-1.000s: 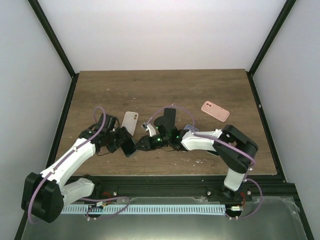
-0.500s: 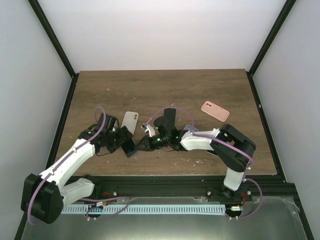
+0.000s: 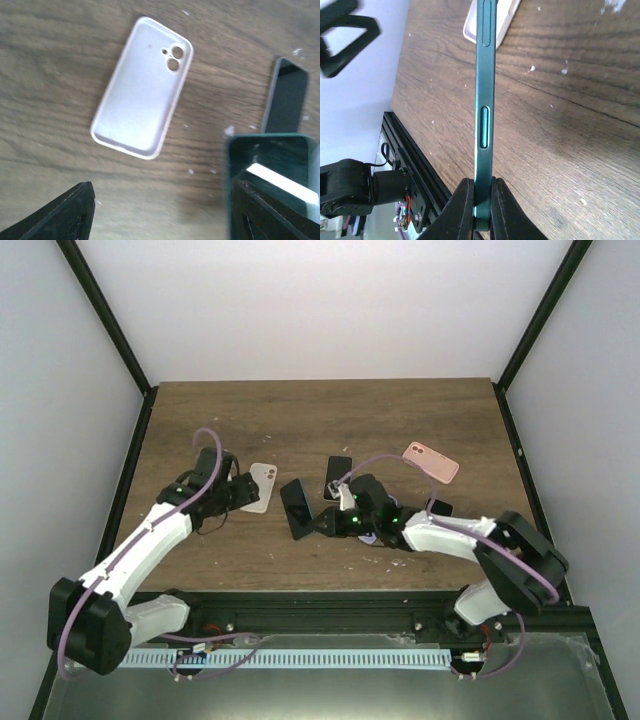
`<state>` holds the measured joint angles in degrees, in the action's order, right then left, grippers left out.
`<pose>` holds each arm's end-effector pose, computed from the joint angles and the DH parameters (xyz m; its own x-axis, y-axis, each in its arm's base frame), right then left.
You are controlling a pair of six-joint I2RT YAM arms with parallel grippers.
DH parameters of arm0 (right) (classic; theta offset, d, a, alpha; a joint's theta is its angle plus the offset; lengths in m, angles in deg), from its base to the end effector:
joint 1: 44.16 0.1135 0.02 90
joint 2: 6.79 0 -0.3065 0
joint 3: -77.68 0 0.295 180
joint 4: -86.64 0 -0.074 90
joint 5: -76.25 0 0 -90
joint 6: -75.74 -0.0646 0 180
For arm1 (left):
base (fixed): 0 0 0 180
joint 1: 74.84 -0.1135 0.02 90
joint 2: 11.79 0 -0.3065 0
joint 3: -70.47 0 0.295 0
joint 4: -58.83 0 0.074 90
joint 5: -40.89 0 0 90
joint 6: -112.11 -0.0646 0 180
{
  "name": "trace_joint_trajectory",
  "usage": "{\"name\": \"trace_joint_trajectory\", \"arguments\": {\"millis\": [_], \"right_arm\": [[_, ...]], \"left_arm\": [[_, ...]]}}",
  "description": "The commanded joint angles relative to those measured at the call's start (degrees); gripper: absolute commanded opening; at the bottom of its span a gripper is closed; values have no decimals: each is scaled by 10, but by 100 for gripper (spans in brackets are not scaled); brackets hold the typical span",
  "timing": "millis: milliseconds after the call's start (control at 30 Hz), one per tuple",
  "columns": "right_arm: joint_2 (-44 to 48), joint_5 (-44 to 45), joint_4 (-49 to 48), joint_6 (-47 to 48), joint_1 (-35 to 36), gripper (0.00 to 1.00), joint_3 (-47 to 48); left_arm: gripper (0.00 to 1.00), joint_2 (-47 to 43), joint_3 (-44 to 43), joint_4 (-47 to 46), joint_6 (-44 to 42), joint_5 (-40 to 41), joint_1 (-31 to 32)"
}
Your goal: Put the phone into the phone case
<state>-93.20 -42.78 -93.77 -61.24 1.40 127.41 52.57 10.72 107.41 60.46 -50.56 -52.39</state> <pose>0.2175 0.2666 0.1660 -0.9393 -0.0448 -0.3402 -0.3100 0.5359 0.7853 0.2438 -0.1025 0.2552 -0.8259 -0.3299 -0.4573 -0.1487 0.9097 -0.3876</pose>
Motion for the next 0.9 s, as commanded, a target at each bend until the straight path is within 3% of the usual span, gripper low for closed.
{"name": "trace_joint_trajectory", "arguments": {"millis": [0,200,467,767,867], "right_arm": [[83,52,27,40,-2,1,0],[165,98,73,47,-2,1,-12],[220,113,80,42,-3,1,-23],[251,121,82,47,-3,1,-39],[260,126,88,49,-3,1,-43]], "left_arm": [[73,54,-17,-40,-57,89,-21],[62,179,-42,-78,-74,92,-76],[54,258,-28,-169,-86,-21,-84],[48,321,-37,-166,-87,47,-84],[37,337,-43,-160,-92,38,-83]]}}
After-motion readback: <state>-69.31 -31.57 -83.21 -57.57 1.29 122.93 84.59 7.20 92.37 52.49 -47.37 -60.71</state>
